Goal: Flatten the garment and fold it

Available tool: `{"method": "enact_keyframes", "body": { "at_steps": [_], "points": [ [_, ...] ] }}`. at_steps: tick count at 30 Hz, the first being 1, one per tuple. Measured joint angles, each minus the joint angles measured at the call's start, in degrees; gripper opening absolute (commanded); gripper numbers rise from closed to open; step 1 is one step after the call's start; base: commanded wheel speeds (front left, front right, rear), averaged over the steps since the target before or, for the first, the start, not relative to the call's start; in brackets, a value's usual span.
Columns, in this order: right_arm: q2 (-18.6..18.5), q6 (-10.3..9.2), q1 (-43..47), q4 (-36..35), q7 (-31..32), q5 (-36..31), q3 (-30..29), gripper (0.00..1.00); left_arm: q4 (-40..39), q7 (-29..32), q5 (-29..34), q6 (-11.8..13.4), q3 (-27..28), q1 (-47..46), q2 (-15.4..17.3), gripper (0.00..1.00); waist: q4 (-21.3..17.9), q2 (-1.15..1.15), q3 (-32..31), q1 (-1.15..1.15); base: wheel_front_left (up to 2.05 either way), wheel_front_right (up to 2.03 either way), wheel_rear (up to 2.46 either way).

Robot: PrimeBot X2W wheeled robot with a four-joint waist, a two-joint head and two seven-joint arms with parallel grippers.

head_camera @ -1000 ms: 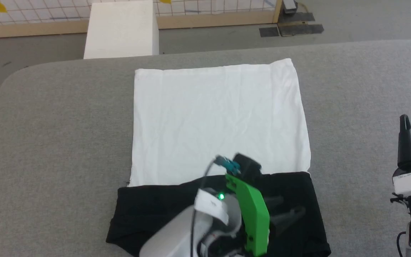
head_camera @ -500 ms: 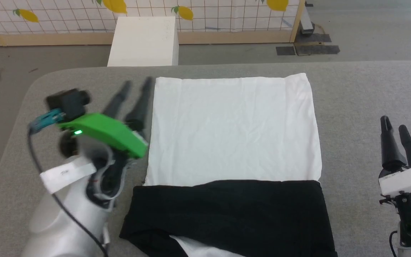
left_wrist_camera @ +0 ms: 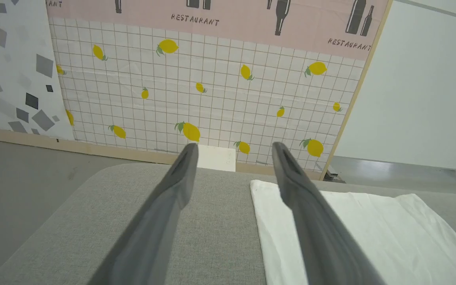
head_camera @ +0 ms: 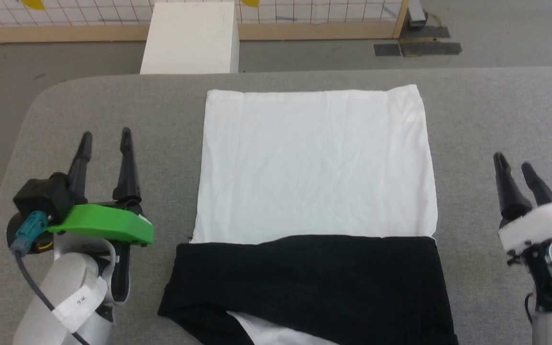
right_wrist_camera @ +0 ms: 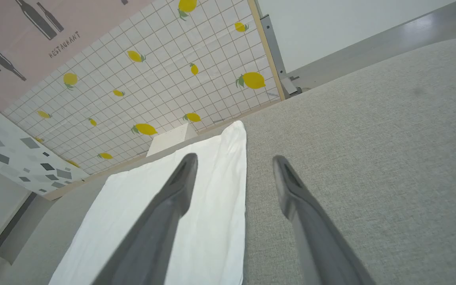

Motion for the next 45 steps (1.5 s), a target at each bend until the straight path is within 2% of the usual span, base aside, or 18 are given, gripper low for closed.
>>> {"method": "enact_keyframes", "body": {
  "at_steps": [5,10,17,21,27,37,38,39,40,43,45],
  "points": [
    [-0.09,0.0,-9.92,1.88,8.15,-5.5,-1.66,1.0,-4.69,-0.14,2.61,-0.53,3.49,1.16,-1.52,1.0,0.05,0.0,3.39,0.0,0.0,0.0,0.0],
    [-1.8,0.0,-24.02,6.17,18.45,-13.13,-3.47,1.0,-8.44,-0.15,5.01,-1.94,5.81,0.96,-3.21,1.0,0.62,0.0,8.32,0.01,0.0,0.0,0.0],
    [-6.58,0.0,-40.03,14.29,30.33,-23.21,-1.27,1.0,-11.67,-0.14,7.98,-4.14,7.12,-1.24,-4.81,1.0,2.22,0.0,15.96,0.01,0.0,0.0,0.0],
    [-8.31,0.01,-45.92,18.15,34.77,-25.44,1.64,1.0,-13.34,-0.14,8.62,-5.15,7.89,-2.29,-5.68,1.0,3.47,0.0,20.14,0.02,0.0,0.0,0.0],
    [-11.24,0.01,-48.82,20.95,40.44,-30.03,6.43,1.0,-14.4,-0.14,9.21,-6.39,8.79,-2.47,-7.03,1.0,5.92,0.0,25.26,0.02,0.0,0.0,0.0],
    [-13.29,0.0,-50.76,21.24,43.78,-28.53,9.15,1.0,-14.36,-0.14,10.59,-8.16,10.39,-2.42,-8.65,1.0,9.42,0.0,30.11,0.01,0.0,0.0,0.0],
    [-13.46,0.0,-51.02,21.13,44.52,-28.03,8.83,0.87,-14.15,-0.14,10.73,-8.42,10.42,-2.43,-8.76,1.0,9.54,0.0,30.31,0.01,0.0,0.0,0.0],
    [-13.58,0.0,-51.14,21.01,44.87,-27.78,8.91,0.12,-13.94,-0.14,10.72,-8.77,10.38,-2.44,-8.81,1.0,9.56,0.0,30.4,0.01,0.0,0.0,0.0],
    [-13.74,0.0,-51.19,20.87,45.08,-27.36,9.23,0.0,-13.59,-0.14,10.7,-9.31,10.15,-2.52,-8.81,1.0,9.5,0.0,30.41,0.01,0.0,0.0,0.0],
    [-13.61,0.01,-51.2,20.64,44.88,-26.17,9.55,0.0,-12.84,1.79,10.07,-10.88,9.28,-4.4,-8.23,1.0,9.03,0.0,30.18,0.01,0.0,0.0,0.0],
    [-13.51,0.01,-51.19,20.47,43.41,-25.94,10.63,0.0,-11.78,5.92,8.83,-11.17,9.32,-7.9,-7.05,1.0,8.47,0.0,29.97,0.01,0.0,0.0,0.0]
  ]
}}
